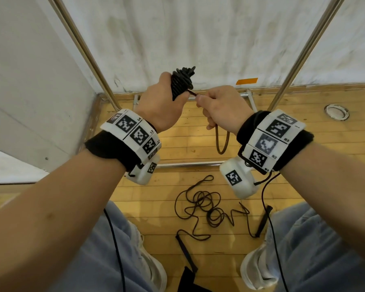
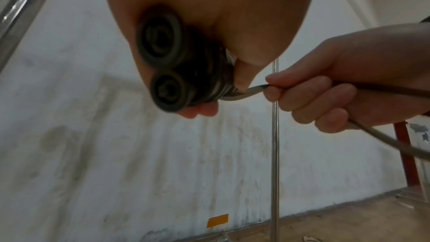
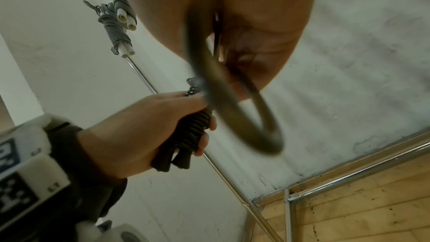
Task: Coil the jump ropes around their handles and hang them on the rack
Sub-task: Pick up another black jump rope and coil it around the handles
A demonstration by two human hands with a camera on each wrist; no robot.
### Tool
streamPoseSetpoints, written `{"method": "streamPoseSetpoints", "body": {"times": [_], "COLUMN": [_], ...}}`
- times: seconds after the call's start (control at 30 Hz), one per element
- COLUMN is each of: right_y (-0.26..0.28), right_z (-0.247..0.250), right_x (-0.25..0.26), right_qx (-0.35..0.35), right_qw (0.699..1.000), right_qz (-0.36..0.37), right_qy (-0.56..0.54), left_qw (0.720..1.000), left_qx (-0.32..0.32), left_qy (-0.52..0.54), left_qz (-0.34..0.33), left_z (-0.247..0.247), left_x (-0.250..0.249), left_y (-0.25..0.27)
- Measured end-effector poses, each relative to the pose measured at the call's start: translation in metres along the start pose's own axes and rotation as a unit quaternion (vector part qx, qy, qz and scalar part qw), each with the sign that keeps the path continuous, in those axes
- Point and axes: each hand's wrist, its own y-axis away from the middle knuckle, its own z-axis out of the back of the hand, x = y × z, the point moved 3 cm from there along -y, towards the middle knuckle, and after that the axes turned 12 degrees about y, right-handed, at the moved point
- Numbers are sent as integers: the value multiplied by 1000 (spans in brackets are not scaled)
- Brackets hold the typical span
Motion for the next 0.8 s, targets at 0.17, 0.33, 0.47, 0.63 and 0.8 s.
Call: {"method": "streamPoseSetpoints", "body": {"times": [0.17,0.33,0.47,0.63,0.8], "right_y": [-3,-1,-2,0,3], "right_z": [6,6,8,6,11], "right_x": [1,0,3,8,11], "right_qx": [-72,-97,-103,-81,-93], "right_qw": [996,989,987,989,989], "right_qz": [27,59,79,92,91], "right_qy": [54,94,95,77,73], "left_qw": [991,982,980,966,949], "left_qx": [57,65,42,55,68], "left_qy": [120,179,195,252,306], "left_qz": [-21,8,24,22,26], "left_z": [-10,-5,-2,-1,-2], "left_x": [-9,-3,0,-8,-15], "left_y": [3,3,4,5,7]}}
